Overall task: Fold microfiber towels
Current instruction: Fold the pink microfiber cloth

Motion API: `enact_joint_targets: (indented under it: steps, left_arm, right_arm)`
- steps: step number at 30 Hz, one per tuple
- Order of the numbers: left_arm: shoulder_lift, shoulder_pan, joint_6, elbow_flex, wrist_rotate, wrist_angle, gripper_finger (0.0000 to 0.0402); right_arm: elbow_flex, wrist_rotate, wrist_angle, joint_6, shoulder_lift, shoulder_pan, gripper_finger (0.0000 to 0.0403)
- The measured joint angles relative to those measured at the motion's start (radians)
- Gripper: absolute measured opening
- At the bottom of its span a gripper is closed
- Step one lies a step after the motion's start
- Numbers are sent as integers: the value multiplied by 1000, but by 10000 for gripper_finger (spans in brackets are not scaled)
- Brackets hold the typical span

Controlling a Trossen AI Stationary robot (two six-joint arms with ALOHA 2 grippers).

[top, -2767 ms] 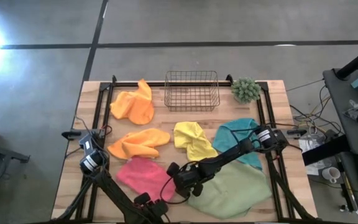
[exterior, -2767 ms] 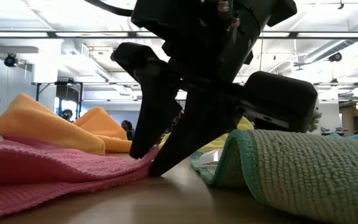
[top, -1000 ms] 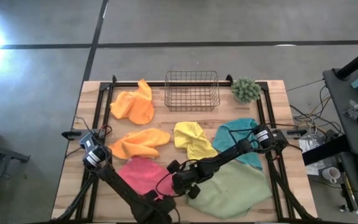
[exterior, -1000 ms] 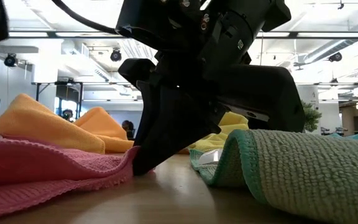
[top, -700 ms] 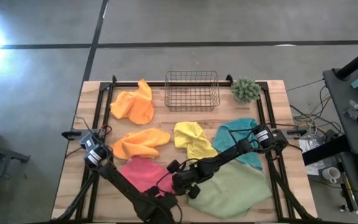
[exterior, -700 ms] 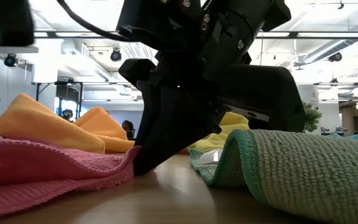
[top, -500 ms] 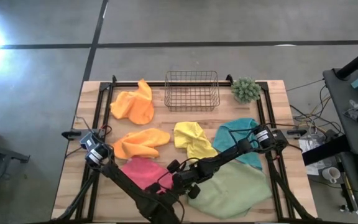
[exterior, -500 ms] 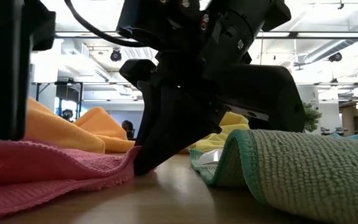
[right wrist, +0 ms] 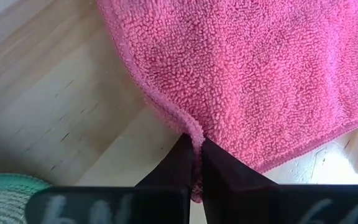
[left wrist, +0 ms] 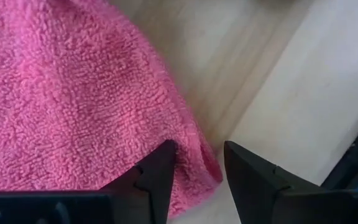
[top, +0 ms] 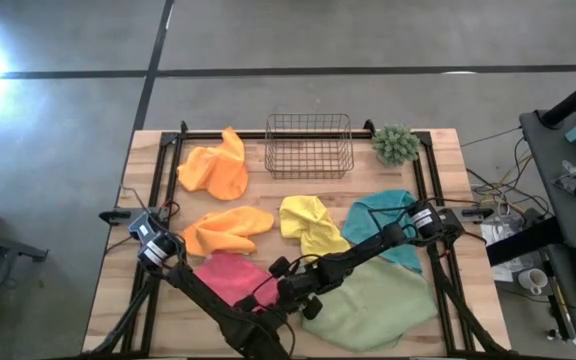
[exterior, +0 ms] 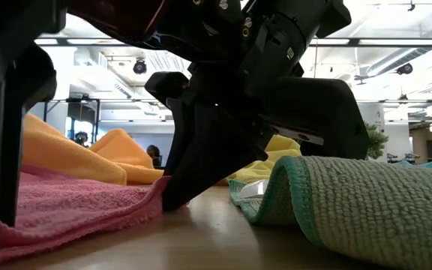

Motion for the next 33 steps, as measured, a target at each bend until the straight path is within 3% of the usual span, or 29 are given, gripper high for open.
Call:
enact_joint_targets:
  steps: [17,21,26,33]
  left_arm:
    - [-5,3,-55,-159,8,34,125]
    - [-4,3,-55,-192,13,40,95]
    - [-4,3,-55,-196,9,32,16]
    - [-20,-6,-54,-145,-15,40,2]
  right_arm:
    - [-1,1,-7,37,-10,0,9]
    - [-1,2,-21,63,-15,0,9]
    - [-3,5,-52,95,-38,-1,8]
    - [-3,2,-104,173,-102,17,8]
